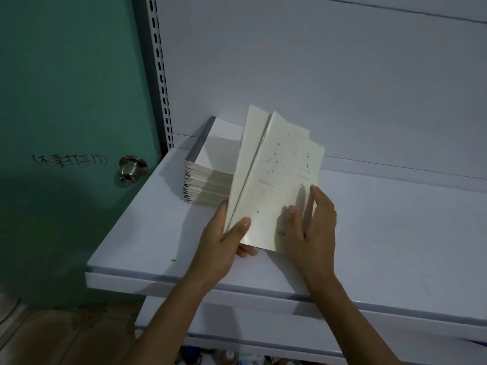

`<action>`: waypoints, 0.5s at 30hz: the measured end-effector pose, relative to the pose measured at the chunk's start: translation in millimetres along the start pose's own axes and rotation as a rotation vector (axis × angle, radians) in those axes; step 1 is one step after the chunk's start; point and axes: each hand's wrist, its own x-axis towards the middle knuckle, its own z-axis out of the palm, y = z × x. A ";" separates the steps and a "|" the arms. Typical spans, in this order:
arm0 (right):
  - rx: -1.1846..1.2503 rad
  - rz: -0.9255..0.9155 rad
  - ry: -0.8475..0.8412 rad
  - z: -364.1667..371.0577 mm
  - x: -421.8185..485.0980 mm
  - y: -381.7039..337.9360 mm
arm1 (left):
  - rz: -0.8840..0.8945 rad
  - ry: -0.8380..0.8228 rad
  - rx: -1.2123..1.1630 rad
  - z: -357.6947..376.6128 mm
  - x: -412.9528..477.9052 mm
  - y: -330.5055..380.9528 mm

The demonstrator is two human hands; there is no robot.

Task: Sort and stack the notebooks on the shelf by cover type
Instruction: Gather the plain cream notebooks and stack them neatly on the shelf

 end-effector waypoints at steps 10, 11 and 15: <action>0.396 0.415 -0.058 -17.5 1.5 -11.6 | 0.051 -0.075 -0.118 -5.0 5.1 1.8; 0.499 0.491 -0.074 -24.1 -0.8 -14.4 | 0.052 -0.096 -0.124 -5.5 3.5 4.1; 0.657 0.502 -0.145 -56.5 -11.3 -28.5 | 0.034 -0.178 -0.170 -2.9 -5.6 16.3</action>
